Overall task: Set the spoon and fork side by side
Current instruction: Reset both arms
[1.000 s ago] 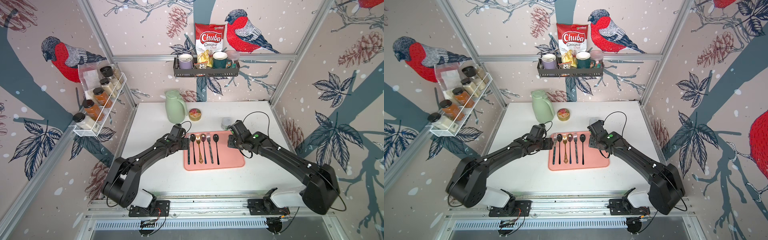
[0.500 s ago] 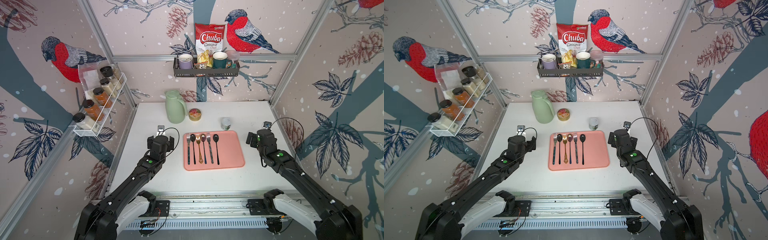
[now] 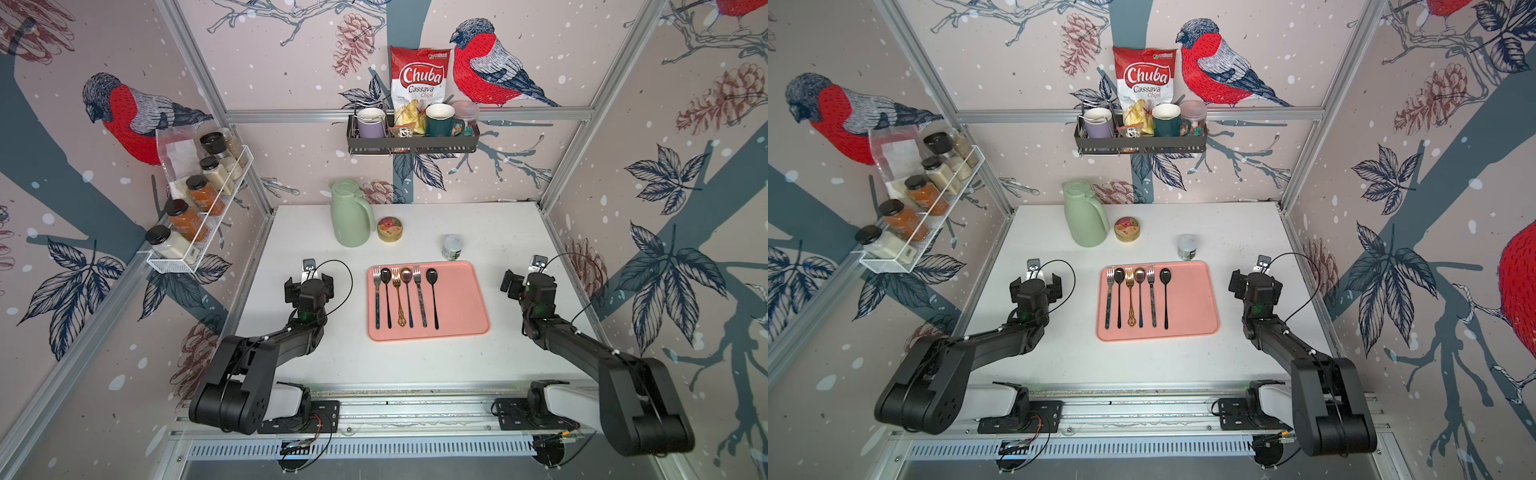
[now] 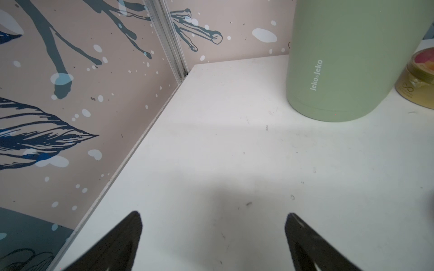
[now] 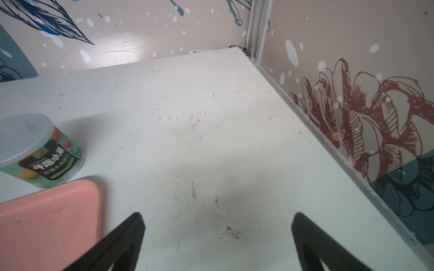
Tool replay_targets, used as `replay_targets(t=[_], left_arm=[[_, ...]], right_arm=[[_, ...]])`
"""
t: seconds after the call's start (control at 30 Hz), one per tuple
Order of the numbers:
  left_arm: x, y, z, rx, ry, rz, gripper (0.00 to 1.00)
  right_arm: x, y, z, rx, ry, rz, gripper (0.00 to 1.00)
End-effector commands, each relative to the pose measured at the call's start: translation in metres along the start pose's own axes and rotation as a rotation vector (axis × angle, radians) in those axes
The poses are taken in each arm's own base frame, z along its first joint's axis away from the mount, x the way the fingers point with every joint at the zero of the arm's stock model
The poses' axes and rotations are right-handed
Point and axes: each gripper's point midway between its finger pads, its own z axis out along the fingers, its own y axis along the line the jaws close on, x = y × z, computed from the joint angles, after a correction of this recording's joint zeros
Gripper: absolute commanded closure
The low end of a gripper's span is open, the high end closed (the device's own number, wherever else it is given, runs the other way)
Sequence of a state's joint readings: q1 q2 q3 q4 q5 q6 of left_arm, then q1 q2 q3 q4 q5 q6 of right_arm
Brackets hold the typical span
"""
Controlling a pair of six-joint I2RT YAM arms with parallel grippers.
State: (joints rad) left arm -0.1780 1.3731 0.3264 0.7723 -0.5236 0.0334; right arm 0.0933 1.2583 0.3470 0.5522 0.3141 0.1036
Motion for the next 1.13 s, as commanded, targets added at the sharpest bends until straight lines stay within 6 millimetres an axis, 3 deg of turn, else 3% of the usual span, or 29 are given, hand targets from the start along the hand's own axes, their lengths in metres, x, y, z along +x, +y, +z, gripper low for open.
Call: replay_targets(t=[0.0, 0.13, 0.27, 0.33, 1.1], left_arm=[[-0.018, 0.015, 0.007, -0.048, -0.081, -0.077, 0.05], [0.003, 0.017, 0.019, -0.026, -0.064, -0.135, 0.05], [0.008, 0.014, 0.022, -0.015, -0.045, -0.127, 0.04], [0.006, 0.011, 0.025, 0.000, -0.044, -0.123, 0.04], [0.005, 0.007, 0.033, 0.005, -0.006, -0.099, 0.02]], right_arm=[[-0.034, 0.001, 0.007, -0.012, -0.153, 0.044, 0.01], [-0.019, -0.001, 0.018, -0.012, -0.140, 0.059, 0.01], [-0.009, 0.002, 0.026, -0.030, -0.155, 0.060, 0.01], [-0.005, 0.008, 0.034, -0.046, -0.081, 0.037, 0.01], [-0.007, 0.012, 0.033, -0.065, -0.087, 0.024, 0.01]])
